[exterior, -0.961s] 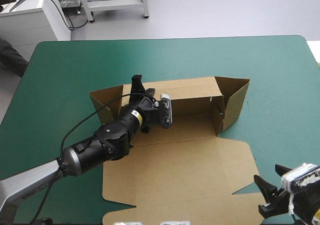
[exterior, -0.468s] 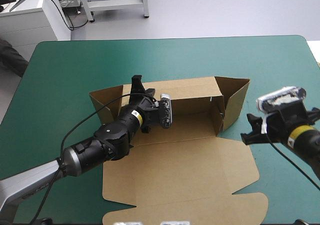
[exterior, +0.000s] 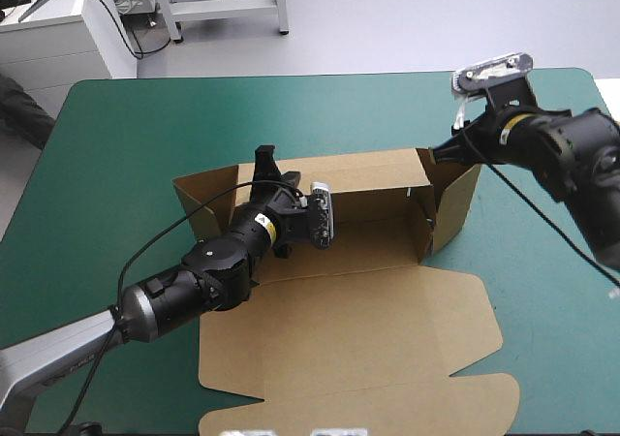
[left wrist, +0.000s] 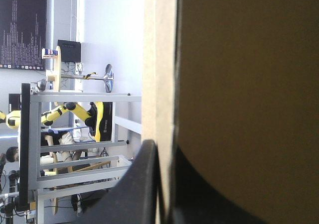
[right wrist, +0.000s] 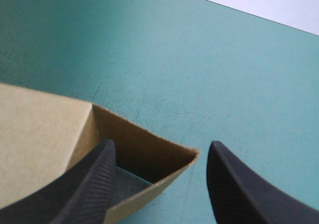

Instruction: Fold the box

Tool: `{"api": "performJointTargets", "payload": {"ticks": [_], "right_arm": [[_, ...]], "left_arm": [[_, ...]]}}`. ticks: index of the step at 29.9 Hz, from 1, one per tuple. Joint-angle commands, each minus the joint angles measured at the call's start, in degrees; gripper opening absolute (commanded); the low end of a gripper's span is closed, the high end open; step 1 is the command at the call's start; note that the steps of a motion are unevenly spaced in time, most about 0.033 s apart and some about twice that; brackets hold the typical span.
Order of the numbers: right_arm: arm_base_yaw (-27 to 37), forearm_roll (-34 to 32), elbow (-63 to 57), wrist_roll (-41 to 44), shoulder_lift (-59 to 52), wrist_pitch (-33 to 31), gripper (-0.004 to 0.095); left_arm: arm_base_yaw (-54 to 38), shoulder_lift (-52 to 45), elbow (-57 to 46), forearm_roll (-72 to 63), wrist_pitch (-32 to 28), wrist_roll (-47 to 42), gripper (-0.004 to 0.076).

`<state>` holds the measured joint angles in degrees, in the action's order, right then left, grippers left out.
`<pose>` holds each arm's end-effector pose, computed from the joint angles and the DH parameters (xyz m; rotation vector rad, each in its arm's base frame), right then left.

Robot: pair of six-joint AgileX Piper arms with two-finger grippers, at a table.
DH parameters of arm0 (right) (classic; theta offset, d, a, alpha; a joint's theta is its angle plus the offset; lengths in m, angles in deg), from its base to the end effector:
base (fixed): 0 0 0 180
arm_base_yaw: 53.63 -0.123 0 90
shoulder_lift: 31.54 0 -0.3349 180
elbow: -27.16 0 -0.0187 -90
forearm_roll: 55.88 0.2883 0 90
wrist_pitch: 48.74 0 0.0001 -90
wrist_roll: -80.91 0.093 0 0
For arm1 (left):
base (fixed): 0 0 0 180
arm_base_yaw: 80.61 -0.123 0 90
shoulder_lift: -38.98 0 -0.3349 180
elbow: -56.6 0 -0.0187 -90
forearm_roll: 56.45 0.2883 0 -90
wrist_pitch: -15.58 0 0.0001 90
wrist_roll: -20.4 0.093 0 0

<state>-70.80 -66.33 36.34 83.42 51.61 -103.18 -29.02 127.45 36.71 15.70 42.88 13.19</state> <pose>0.2949 0.0768 0.4964 -0.3218 2.2016 -0.0357 0.2461 -0.2449 0.3463 1.5504 1.3351 0.5846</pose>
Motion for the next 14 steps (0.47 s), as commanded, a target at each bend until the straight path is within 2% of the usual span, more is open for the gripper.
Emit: {"api": "performJointTargets", "payload": {"ticks": [1, 3, 5, 14], "right_arm": [[6.45, 11.75, 6.92, -8.64, 3.85, 2.46, 0.0495], [9.51, 17.46, 9.57, -12.85, 7.39, 1.39, 0.0495], [11.42, 19.62, 11.90, -14.34, 10.84, 0.13, 0.0495], [12.64, 20.11, 23.59, -16.42, 25.37, -6.91, 0.0495]], "left_arm": [[0.49, -1.50, 0.97, -0.61, -1.93, -0.10, -0.0008], [0.49, -1.50, 0.97, -0.61, -1.93, -0.11, -0.0008], [0.49, -1.50, 0.97, -0.61, -2.04, -0.11, -0.0008], [0.49, -1.50, 0.97, -0.61, -2.70, -0.11, -0.0008]]}}
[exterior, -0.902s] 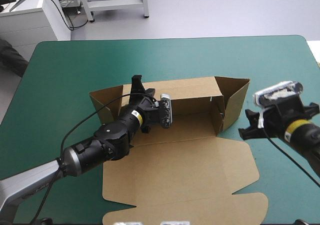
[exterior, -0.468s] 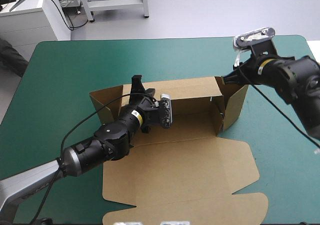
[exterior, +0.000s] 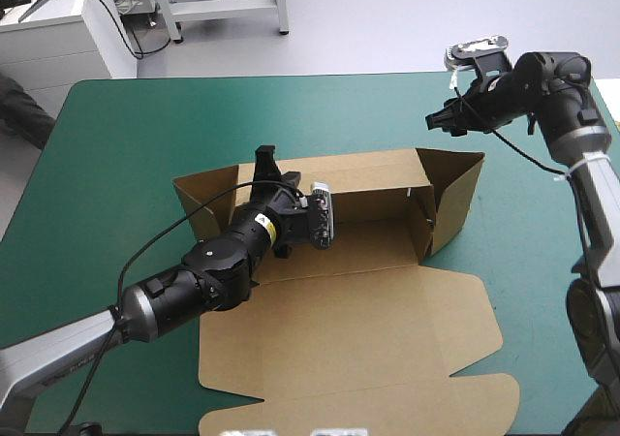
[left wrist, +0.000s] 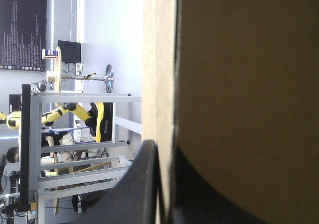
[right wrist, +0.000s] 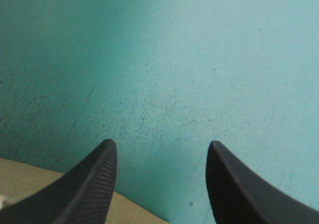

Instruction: Fold the box

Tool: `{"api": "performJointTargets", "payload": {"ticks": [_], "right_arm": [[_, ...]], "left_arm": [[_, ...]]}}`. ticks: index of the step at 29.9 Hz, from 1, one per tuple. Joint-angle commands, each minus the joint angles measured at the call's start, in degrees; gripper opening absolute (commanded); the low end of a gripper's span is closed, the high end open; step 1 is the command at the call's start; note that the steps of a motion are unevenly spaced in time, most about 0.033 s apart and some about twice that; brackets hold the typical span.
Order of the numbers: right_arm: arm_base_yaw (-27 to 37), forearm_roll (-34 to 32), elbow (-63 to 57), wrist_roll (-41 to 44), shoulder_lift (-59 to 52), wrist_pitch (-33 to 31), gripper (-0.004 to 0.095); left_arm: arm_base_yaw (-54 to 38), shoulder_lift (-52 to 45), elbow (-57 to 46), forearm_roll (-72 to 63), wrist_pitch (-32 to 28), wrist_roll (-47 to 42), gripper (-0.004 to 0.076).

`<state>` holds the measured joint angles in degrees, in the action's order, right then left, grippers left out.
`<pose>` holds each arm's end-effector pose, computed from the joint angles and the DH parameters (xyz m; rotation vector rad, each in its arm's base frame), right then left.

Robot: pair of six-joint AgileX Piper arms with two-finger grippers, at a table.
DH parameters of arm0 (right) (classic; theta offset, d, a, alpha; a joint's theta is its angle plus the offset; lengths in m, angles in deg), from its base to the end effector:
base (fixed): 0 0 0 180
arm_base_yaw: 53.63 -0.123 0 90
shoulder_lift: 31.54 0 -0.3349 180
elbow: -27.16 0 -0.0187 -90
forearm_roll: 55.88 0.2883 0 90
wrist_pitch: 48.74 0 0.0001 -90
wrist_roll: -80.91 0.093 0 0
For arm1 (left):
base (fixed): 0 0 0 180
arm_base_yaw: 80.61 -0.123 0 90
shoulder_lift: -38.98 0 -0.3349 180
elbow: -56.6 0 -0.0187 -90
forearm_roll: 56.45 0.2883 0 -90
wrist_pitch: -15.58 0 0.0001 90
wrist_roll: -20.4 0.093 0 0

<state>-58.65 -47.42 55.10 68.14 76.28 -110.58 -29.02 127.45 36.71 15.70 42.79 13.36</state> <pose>0.4377 0.0506 0.4387 -0.3509 2.4379 0.1322 0.2461 -0.2451 0.3463 1.5529 1.3319 0.5850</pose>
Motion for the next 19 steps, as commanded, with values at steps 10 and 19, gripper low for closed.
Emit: {"api": "performJointTargets", "payload": {"ticks": [10, 19], "right_arm": [[0.49, 1.70, 12.13, -3.56, 6.75, -1.03, 0.0495], [0.49, 2.41, 11.84, -3.78, 7.03, -9.86, 0.0495]], "left_arm": [[0.49, -1.50, 0.97, -0.61, -2.76, -0.27, -0.0008], [0.49, -1.50, 0.97, -0.61, -2.85, -0.27, -0.0008]]}}
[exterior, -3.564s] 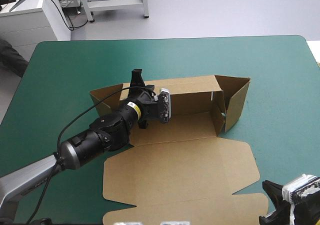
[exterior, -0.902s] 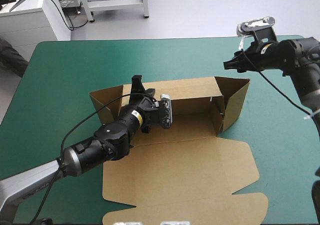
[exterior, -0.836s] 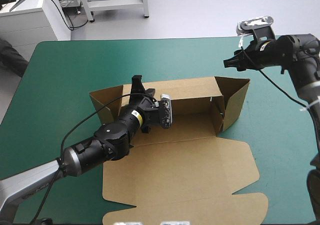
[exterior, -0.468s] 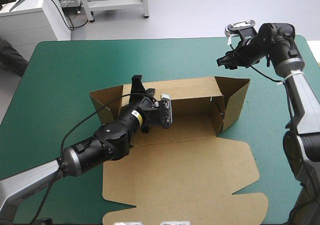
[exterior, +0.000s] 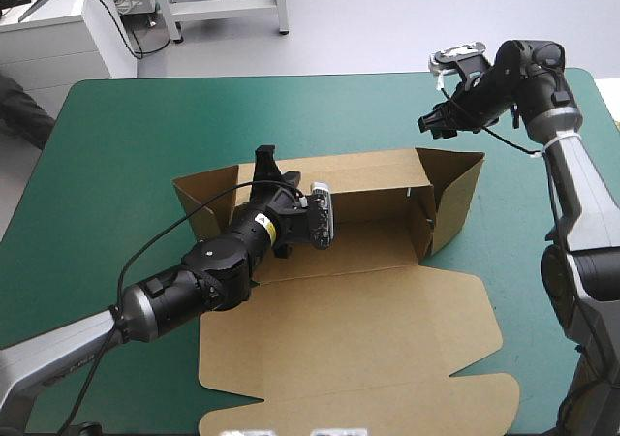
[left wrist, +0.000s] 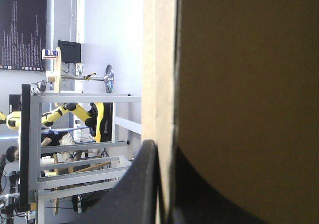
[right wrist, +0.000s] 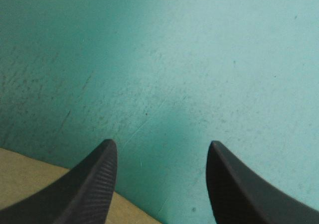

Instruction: Fold the box

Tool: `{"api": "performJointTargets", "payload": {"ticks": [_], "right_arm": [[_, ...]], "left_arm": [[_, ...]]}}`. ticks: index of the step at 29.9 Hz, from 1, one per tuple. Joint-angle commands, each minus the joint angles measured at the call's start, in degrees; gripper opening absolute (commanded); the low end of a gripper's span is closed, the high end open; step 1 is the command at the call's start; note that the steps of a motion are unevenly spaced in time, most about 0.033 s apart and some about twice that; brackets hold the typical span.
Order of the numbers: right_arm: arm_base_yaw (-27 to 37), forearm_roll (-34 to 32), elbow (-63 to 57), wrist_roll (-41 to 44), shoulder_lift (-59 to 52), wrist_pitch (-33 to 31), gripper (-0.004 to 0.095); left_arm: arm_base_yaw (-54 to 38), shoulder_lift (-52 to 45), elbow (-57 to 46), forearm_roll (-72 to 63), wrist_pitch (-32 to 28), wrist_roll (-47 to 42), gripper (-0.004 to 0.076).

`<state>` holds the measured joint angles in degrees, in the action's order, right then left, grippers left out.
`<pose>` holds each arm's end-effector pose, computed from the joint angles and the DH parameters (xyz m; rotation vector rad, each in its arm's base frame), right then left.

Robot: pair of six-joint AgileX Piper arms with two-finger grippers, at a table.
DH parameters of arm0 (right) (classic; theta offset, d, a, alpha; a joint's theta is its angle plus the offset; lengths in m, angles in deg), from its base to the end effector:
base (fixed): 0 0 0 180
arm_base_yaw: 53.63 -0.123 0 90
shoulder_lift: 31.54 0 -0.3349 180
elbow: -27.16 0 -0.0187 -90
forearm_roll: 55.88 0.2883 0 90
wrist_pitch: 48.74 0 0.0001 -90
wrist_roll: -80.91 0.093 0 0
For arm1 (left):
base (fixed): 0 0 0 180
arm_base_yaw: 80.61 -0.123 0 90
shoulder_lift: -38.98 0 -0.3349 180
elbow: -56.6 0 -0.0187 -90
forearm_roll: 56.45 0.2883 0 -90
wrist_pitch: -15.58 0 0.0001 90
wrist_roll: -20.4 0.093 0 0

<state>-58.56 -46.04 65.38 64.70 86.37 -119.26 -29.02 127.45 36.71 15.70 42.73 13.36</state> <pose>0.4799 0.0564 0.4095 -0.4594 2.5629 0.1620 0.2460 -0.2452 0.3463 1.5532 1.3312 0.5841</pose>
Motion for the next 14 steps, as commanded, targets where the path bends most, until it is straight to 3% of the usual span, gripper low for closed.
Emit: {"api": "performJointTargets", "payload": {"ticks": [1, 14], "right_arm": [[0.40, 1.59, 1.25, 0.17, -3.18, -1.18, 0.0495], [0.20, 6.13, -14.16, -1.98, -11.32, -1.18, 0.0495]], "left_arm": [[0.49, -1.50, 0.97, -0.61, -2.79, -0.27, -0.0008], [0.49, -1.50, 0.97, -0.61, -3.18, -0.27, -0.0008]]}}
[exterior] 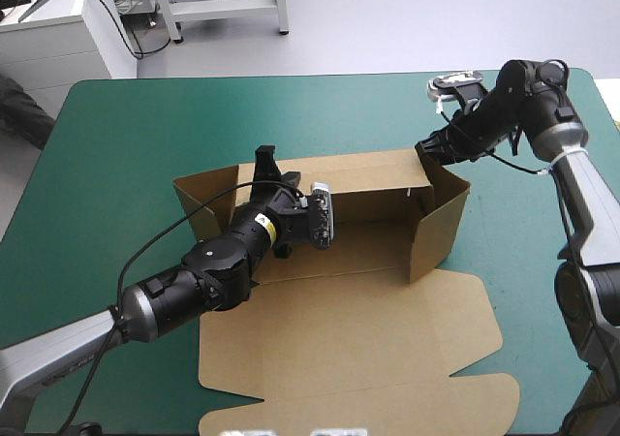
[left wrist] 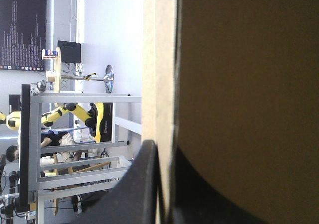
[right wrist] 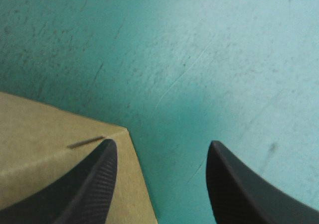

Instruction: Fold the box

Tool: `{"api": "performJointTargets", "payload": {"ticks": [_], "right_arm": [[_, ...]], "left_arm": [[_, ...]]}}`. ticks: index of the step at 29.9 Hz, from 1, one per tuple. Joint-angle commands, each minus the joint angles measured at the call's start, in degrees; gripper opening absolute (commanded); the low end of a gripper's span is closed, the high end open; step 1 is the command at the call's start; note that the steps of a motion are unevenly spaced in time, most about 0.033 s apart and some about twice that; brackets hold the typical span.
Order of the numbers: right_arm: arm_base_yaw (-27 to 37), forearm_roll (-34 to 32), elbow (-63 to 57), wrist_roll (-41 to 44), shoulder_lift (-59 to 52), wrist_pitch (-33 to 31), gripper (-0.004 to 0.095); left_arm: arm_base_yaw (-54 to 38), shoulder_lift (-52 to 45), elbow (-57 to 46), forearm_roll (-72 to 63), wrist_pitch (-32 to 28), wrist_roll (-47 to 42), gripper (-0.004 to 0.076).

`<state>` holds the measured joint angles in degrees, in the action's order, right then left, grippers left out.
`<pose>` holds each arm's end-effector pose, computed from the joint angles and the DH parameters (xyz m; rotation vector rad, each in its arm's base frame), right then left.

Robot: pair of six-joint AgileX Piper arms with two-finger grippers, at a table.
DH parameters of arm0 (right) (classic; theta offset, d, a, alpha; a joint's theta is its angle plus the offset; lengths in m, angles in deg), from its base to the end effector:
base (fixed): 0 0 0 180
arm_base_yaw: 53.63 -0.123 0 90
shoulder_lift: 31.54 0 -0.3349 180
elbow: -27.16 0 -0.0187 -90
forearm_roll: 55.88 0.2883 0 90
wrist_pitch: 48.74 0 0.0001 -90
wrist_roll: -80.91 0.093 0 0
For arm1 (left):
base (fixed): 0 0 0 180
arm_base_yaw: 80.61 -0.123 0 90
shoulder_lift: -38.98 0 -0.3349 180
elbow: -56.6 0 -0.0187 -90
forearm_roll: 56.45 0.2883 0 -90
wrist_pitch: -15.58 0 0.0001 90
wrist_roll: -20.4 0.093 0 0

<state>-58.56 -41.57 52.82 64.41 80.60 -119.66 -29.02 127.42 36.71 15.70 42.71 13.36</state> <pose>0.4448 0.0602 0.3864 -0.4579 2.6727 0.2875 0.2460 -0.2451 0.3465 1.5527 1.3307 0.5837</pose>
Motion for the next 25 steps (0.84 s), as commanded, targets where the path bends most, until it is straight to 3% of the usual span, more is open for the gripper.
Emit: {"api": "performJointTargets", "payload": {"ticks": [1, 8, 14, 18, 25], "right_arm": [[0.20, 2.18, -2.99, -2.17, -6.56, -0.78, 0.0495], [0.20, 2.55, -14.11, -4.54, -13.15, -0.37, 0.0495], [0.20, 9.56, -23.44, -10.26, -19.06, 2.80, 0.0495], [0.20, 9.93, -28.91, -12.25, -23.16, 4.50, 0.0495], [-0.48, 15.89, -37.59, -18.27, -30.24, 16.58, 0.0495]], "left_arm": [[0.49, -1.48, 0.97, -0.61, -3.16, -0.27, -0.0008], [0.49, -1.48, 0.97, -0.61, -3.39, -0.27, -0.0008], [0.49, -1.48, 0.97, -0.61, -4.16, -0.27, -0.0008], [0.49, -1.48, 0.97, -0.61, -4.16, -0.27, -0.0008], [0.49, -1.48, 0.97, -0.61, -4.65, -0.27, -0.0008]]}}
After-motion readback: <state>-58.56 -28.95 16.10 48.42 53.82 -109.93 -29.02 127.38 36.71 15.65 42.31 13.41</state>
